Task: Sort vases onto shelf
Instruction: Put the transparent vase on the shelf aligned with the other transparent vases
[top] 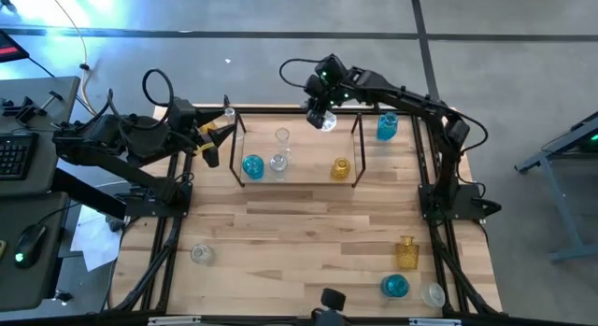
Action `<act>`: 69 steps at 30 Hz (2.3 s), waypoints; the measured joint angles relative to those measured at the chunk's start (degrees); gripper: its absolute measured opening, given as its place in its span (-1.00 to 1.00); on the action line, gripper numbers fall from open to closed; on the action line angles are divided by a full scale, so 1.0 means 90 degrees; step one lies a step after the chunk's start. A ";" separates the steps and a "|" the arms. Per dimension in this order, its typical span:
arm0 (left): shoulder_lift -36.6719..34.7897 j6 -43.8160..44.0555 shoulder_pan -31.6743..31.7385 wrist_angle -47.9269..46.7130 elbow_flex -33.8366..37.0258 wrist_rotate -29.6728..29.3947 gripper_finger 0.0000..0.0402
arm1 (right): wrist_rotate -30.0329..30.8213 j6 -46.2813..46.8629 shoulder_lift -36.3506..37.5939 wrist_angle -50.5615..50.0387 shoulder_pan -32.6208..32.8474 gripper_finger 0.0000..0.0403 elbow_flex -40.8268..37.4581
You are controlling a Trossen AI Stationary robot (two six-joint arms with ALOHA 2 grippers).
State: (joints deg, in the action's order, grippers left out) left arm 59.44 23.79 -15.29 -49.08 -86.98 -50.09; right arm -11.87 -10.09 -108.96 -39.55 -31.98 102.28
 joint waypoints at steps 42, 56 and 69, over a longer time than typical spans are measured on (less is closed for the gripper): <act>-0.0039 -0.0340 -0.0017 0.0005 -0.0002 0.0049 0.18 | 0.0592 0.2407 0.3396 0.5025 0.0595 -0.60 -0.4464; -0.0039 -0.0313 -0.0022 0.0112 -0.0002 0.0075 0.18 | 0.0532 0.2688 0.1902 0.6247 0.0721 -0.60 -0.4581; -0.0039 -0.0301 -0.0022 0.0112 -0.0002 0.0073 0.18 | 0.0644 0.2810 0.1081 0.6561 0.0738 -0.60 -0.4579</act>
State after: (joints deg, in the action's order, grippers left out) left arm 59.09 21.08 -15.49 -48.07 -87.00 -49.42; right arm -6.07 15.20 -99.23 19.50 -25.34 61.07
